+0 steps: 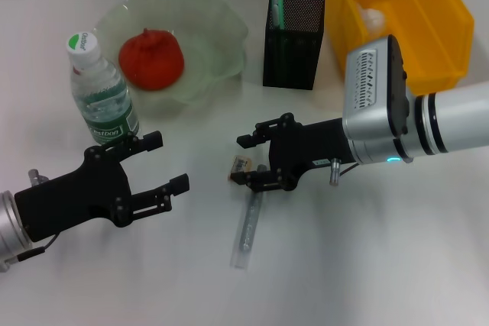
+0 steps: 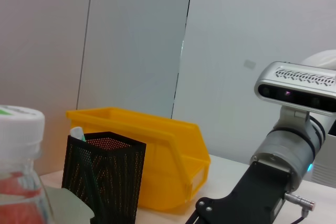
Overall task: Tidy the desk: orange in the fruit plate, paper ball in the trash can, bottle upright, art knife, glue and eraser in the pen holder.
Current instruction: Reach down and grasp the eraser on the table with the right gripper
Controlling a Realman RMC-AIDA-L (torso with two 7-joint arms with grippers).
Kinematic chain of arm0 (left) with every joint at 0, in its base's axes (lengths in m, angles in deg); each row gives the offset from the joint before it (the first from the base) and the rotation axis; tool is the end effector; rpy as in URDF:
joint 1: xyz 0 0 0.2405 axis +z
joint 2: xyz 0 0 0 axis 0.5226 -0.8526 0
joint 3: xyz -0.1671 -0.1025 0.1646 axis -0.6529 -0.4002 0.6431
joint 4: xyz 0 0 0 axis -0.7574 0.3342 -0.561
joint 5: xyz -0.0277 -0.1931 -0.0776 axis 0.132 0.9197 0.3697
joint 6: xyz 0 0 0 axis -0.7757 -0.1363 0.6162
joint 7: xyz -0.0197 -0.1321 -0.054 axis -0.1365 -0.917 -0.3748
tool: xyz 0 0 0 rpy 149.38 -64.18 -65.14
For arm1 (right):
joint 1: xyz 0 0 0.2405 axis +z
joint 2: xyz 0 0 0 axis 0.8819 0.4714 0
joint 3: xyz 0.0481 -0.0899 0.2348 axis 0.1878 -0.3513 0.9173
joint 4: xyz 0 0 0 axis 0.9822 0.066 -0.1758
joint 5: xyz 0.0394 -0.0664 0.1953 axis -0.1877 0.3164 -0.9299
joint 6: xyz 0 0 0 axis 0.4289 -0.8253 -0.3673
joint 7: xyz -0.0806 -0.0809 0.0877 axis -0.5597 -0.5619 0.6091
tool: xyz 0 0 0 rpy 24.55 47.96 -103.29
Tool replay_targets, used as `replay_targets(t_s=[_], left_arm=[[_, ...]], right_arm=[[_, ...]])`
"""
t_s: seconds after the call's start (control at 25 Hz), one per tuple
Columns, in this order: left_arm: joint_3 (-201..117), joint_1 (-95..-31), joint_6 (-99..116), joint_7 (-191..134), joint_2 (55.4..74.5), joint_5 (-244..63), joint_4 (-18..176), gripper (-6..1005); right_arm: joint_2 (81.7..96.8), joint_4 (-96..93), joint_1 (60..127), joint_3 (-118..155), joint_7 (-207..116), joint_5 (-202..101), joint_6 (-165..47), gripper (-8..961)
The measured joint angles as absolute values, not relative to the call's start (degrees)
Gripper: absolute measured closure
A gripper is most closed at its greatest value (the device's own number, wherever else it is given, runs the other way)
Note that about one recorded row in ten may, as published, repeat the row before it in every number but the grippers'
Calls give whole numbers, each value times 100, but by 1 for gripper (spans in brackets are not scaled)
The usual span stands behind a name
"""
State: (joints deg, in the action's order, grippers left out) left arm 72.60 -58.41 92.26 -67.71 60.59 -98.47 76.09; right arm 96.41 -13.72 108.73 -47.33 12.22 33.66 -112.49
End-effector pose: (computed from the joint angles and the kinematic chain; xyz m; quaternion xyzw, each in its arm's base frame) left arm -0.3141 0.2592 -0.0229 -0.9088 -0.1681 -0.3318 0.1888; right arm 0.2102 0.3586 -0.1128 -0.9911 0.0335 0.0966 0.0852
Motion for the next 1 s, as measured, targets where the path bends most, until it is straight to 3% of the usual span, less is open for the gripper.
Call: replay_targets(t_s=[1.0], left_arm=[[7261,-5840,9224,-6824,6085,-9845,7606,155]], right_arm=[[9641,-982,11231,-5024,1320,3361,-10944,368]])
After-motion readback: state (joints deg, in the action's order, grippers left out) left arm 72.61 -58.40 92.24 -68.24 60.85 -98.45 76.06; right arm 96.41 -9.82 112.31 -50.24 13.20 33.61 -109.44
